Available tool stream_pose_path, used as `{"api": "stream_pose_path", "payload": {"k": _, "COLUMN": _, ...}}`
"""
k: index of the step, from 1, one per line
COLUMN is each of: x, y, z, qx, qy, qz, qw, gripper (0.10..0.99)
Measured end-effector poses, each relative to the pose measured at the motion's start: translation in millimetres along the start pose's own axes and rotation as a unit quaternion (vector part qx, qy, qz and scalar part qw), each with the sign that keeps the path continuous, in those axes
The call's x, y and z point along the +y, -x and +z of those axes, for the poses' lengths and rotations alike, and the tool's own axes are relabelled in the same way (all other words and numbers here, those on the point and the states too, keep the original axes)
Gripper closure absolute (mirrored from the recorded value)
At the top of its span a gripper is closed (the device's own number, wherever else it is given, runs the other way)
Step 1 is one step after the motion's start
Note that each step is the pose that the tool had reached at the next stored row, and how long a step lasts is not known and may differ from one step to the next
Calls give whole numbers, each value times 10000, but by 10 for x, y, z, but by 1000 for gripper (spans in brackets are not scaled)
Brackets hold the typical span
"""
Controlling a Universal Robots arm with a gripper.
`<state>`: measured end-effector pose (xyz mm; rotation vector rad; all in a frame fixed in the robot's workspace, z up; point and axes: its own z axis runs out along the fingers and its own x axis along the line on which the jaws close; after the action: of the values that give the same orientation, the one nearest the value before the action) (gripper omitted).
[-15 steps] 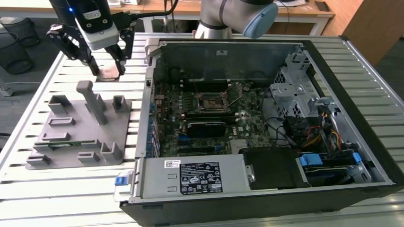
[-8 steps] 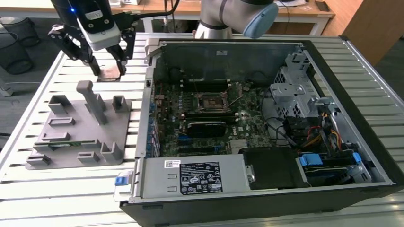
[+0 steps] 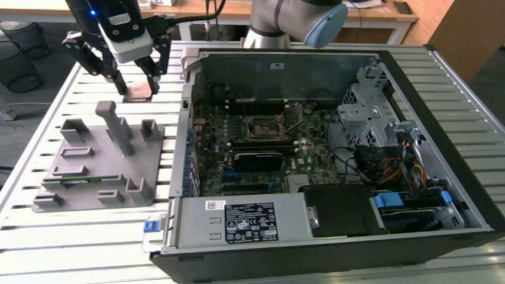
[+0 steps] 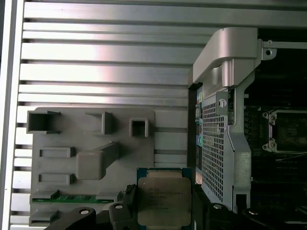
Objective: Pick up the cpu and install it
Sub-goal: 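Pick up the cpu and move it towards the insertion slot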
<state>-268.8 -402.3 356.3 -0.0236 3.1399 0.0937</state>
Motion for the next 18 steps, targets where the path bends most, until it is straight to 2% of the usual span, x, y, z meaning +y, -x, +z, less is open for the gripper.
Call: {"api": "stream_pose_path", "payload": {"k": 18, "x": 1, "y": 83, "z": 11, "qx": 0, "qy": 0, "qz": 0, "qw": 10000, "gripper": 545}}
